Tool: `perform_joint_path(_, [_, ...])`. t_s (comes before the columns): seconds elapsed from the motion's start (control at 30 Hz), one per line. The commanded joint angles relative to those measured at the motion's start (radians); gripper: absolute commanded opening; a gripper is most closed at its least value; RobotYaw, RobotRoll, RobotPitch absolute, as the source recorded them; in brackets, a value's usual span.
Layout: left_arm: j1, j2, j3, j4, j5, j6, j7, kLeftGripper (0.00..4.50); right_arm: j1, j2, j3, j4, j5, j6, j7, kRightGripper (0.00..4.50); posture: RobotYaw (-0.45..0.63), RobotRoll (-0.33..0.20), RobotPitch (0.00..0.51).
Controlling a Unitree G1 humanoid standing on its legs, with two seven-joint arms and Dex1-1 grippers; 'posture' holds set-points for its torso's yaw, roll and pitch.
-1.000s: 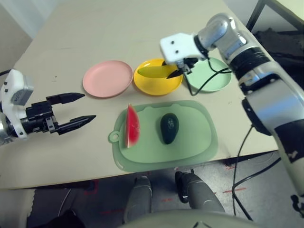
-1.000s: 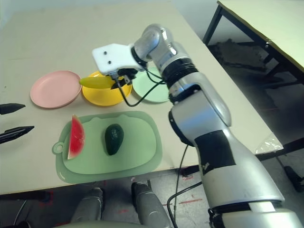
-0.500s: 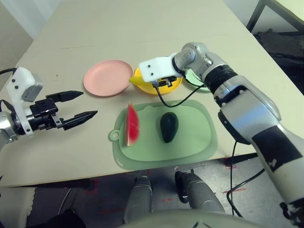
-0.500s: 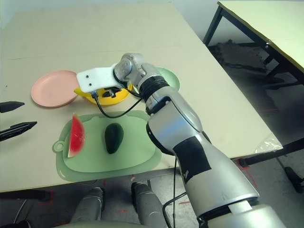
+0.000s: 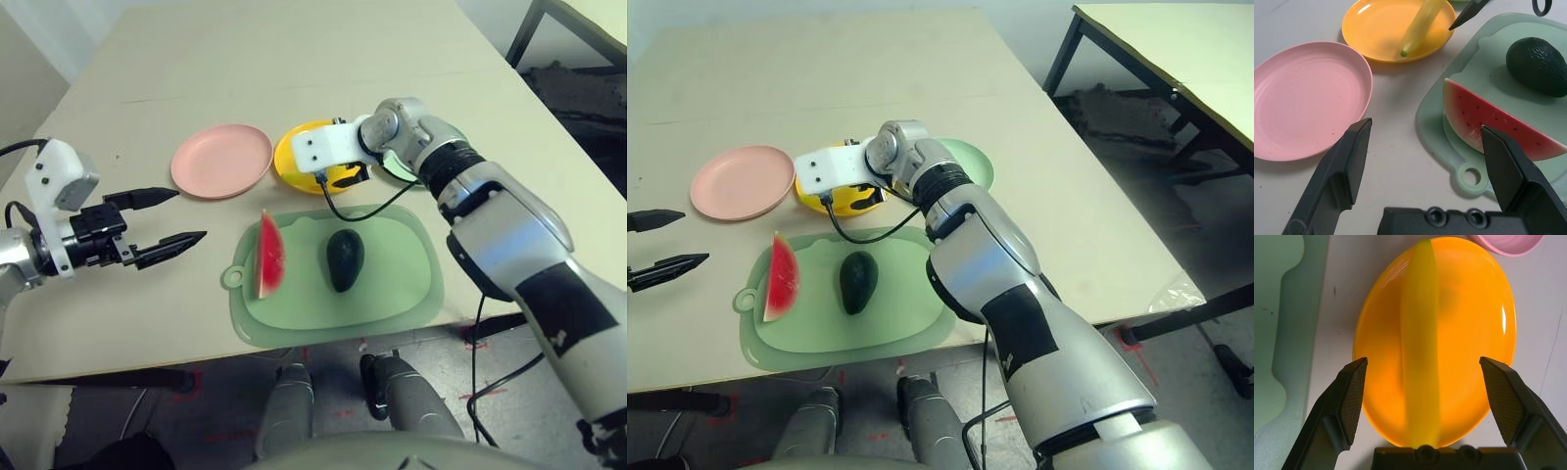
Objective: Place the fruits into color-matched plates.
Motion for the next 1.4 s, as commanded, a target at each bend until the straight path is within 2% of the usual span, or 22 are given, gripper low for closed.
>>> perform_joint_path(0.03, [-0.02, 0.014, -0.023, 0.017, 0.005, -0.013, -0.027, 4.5, 0.0, -0.006, -0.017, 0.001, -0.007, -0.028, 0.012, 4.49, 0.02, 0.0, 0.15])
perform_joint_path(0.2, [-0.04, 0.022, -0.007, 0.023, -0.048, -0.026, -0.137, 4.5, -0.025, -0.096, 0.02, -0.023, -0.041, -0.215, 0.108, 4.49, 0.0, 0.0, 0.156])
perform_joint_path(0.4, [-0.037, 0.041, 0.013, 0.014, -0.102, -0.08, -0.303, 4.5, -0.045, -0.235, 0.034, -0.069, -0.046, -0.543, 0.296, 4.49, -0.01, 0.0, 0.16])
perform_joint_path(0.5, [-0.011, 0.059, 0.005, -0.006, -0.107, -0.094, -0.374, 4.5, -0.027, -0.28, 0.017, -0.107, 0.019, -0.714, 0.433, 4.49, -0.03, 0.0, 0.164])
perform_joint_path(0.6, [0.027, 0.071, -0.026, -0.04, -0.096, -0.11, -0.425, 4.5, 0.012, -0.286, -0.005, -0.163, 0.14, -0.792, 0.578, 4.49, -0.03, 0.0, 0.165])
perform_joint_path(0.73, [0.032, 0.082, -0.062, -0.064, -0.088, -0.126, -0.459, 4.5, 0.077, -0.281, 0.011, -0.301, 0.313, -0.772, 0.692, 4.49, -0.03, 0.0, 0.168])
perform_joint_path(0.97, [-0.038, 0.086, -0.095, -0.039, -0.086, -0.146, -0.463, 4.5, 0.17, -0.331, 0.127, -0.559, 0.493, -0.661, 0.697, 4.49, -0.02, 0.0, 0.167])
perform_joint_path(1.2, [-0.033, 0.091, -0.087, -0.036, -0.077, -0.153, -0.463, 4.5, 0.21, -0.392, 0.217, -0.708, 0.577, -0.56, 0.697, 4.49, -0.02, 0.0, 0.167])
perform_joint_path(1.4, [-0.026, 0.093, -0.077, -0.039, -0.072, -0.153, -0.462, 4.5, 0.256, -0.381, 0.224, -0.762, 0.551, -0.505, 0.697, 4.49, -0.01, 0.0, 0.166])
